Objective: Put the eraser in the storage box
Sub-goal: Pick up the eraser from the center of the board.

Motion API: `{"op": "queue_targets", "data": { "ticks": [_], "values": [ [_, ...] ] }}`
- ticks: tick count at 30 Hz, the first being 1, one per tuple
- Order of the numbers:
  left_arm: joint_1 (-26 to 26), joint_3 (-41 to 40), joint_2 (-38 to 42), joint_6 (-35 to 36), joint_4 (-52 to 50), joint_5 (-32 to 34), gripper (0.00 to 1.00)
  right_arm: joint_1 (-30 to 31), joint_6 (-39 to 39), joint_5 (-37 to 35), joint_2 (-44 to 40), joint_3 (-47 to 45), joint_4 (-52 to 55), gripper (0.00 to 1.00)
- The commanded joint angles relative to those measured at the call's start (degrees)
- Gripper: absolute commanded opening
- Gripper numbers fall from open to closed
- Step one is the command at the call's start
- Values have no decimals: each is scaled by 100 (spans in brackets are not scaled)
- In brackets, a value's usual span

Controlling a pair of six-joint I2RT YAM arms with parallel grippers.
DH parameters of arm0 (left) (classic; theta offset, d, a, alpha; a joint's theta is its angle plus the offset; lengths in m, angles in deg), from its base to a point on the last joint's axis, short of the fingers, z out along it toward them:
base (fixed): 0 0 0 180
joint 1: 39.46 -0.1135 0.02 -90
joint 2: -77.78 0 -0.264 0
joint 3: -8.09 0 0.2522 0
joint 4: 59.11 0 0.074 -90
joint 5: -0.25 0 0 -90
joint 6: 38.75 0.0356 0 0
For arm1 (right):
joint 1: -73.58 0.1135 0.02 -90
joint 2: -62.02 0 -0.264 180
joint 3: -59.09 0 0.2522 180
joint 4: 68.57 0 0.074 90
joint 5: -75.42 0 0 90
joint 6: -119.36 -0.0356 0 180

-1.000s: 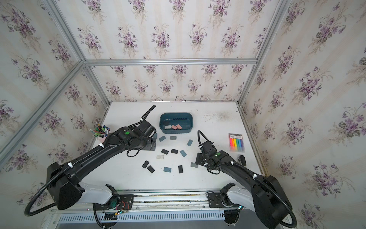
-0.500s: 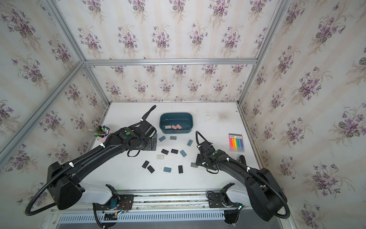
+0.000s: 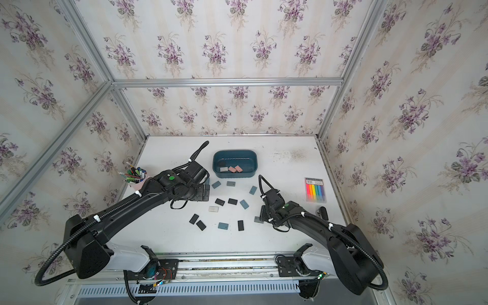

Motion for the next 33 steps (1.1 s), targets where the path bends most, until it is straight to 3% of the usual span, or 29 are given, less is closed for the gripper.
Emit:
{"op": "queue_targets", "data": {
  "ticks": [1, 9, 15, 22, 29, 33],
  "values": [
    [0, 25, 2, 26, 82, -15, 99, 37, -347, 457, -62, -177, 319, 63],
    [-5, 27, -210, 24, 137, -168, 99, 40, -379, -88, -109, -85, 561, 62],
    [2, 20, -213, 31, 139, -235, 99, 28, -344, -62, 575, 81, 490, 51],
    [-5, 7, -217, 72, 197, -259, 99, 30, -410, -136, 598, 99, 457, 49],
    [0, 18, -295, 81, 219, -357, 99, 28, -389, -27, 743, 38, 349, 32],
    [0, 7, -312, 65, 245, -367, 99, 28, -384, -63, 770, 77, 367, 28]
  ]
}}
